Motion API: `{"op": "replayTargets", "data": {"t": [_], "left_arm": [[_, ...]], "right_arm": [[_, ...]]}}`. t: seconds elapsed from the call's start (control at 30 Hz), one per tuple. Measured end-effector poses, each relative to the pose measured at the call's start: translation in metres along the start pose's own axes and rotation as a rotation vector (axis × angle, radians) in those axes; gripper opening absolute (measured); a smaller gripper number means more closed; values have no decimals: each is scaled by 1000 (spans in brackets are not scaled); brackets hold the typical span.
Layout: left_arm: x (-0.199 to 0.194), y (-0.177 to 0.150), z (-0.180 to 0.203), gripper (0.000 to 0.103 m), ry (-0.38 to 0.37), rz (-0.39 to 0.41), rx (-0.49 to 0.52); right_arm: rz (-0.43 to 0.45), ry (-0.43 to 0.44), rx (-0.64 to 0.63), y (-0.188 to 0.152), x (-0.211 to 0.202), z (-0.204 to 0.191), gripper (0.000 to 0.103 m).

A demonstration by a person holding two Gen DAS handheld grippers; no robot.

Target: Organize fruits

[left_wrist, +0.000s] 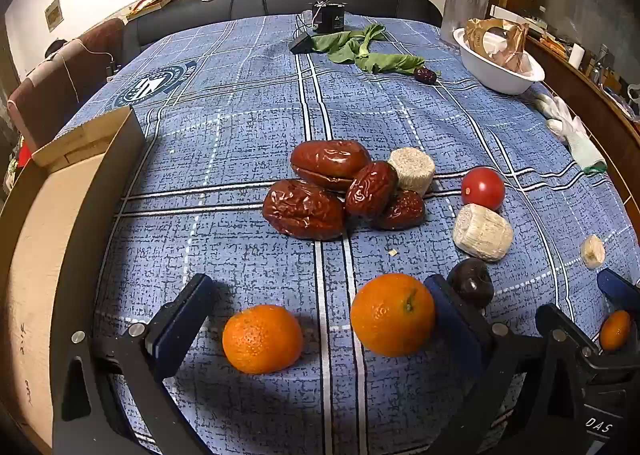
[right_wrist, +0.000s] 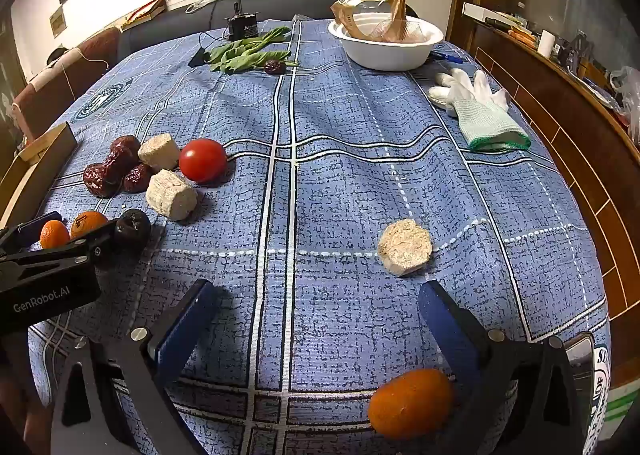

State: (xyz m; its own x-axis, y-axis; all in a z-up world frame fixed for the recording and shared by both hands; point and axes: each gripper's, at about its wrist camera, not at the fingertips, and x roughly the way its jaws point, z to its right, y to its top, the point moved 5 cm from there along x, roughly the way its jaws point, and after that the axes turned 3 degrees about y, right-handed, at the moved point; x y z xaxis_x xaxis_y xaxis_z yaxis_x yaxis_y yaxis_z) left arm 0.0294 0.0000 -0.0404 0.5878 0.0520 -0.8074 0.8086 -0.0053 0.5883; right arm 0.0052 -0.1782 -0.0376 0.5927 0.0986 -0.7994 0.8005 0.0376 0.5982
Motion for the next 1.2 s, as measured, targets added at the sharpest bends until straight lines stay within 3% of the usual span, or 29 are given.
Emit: {"op": "replayTargets", "data": {"t": [0.93,1.2], "left_arm": [[0,0,0,103,1,-1,1],[3,4,3,103,-16,-39,32]], "right_arm": [[0,0,0,0,0,0,103],[-28,-13,30,-4,-3,1,103]]}}
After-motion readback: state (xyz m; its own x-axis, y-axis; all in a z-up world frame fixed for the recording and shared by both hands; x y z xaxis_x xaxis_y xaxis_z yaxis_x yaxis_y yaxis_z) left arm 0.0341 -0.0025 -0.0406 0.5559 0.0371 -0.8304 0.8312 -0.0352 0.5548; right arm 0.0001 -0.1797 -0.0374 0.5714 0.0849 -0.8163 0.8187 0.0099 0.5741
